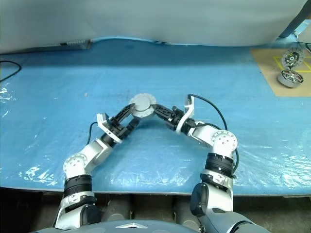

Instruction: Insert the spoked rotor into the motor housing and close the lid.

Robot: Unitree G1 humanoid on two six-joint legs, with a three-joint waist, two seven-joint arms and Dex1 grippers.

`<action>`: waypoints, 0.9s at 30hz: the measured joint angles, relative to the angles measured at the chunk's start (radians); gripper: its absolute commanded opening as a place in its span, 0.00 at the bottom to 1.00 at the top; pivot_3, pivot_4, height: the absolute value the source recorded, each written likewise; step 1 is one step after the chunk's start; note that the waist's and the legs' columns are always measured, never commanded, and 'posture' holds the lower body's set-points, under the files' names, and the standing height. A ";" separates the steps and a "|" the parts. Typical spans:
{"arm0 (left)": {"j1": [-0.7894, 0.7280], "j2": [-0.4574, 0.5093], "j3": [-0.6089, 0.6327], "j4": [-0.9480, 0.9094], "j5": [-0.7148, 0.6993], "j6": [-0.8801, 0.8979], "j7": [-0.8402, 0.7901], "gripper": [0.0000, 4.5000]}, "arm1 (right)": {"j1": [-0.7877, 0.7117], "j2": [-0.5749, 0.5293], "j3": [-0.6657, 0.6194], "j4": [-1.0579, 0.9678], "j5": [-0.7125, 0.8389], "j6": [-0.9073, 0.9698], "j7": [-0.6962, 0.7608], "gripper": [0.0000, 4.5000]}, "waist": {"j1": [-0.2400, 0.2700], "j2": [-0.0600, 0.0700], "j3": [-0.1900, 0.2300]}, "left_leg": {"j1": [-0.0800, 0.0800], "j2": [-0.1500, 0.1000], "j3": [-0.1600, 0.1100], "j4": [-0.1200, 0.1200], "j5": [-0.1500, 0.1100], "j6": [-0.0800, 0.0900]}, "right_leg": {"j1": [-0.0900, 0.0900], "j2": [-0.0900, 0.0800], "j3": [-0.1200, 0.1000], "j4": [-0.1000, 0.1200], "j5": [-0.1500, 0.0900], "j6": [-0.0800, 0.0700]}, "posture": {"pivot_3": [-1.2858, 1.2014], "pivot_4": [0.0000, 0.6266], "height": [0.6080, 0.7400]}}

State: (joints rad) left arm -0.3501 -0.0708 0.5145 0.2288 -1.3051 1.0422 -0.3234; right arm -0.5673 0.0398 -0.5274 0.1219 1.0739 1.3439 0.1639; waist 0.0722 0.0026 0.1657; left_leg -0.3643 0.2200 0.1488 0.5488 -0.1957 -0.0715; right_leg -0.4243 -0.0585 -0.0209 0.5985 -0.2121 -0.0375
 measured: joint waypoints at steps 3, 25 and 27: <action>-0.012 -0.009 -0.006 0.008 -0.005 -0.016 0.000 1.00 | 0.013 0.006 0.003 -0.018 0.028 0.012 -0.021 0.24 | 0.001 0.000 0.000 | 0.000 0.000 0.000 0.002 0.000 0.000 | 0.000 0.000 0.000 0.001 0.000 0.000 | 0.52 0.24 1.00; -0.098 0.120 0.003 0.142 0.048 -0.130 0.028 0.53 | 0.118 -0.197 0.337 -0.186 -0.209 -0.304 0.114 0.85 | 0.006 0.000 0.000 | -0.002 0.001 -0.003 0.014 0.000 0.000 | 0.000 0.000 0.000 0.007 0.002 0.003 | 0.52 0.24 1.00; -0.158 0.152 0.008 0.219 0.102 -0.188 0.029 0.53 | 0.147 -0.244 0.445 -0.192 -0.356 -0.433 0.141 1.00 | 0.009 0.000 0.000 | -0.001 0.001 -0.003 0.015 0.000 0.000 | 0.000 0.000 -0.001 0.007 0.002 0.004 | 0.52 0.24 1.00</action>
State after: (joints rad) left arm -0.5085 0.0817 0.5224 0.4474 -1.2034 0.8537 -0.2943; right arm -0.4199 -0.2043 -0.0819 -0.0698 0.7180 0.9105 0.3050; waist 0.0809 0.0023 0.1658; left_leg -0.3658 0.2209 0.1454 0.5638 -0.1957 -0.0715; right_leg -0.4243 -0.0586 -0.0217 0.6059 -0.2100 -0.0339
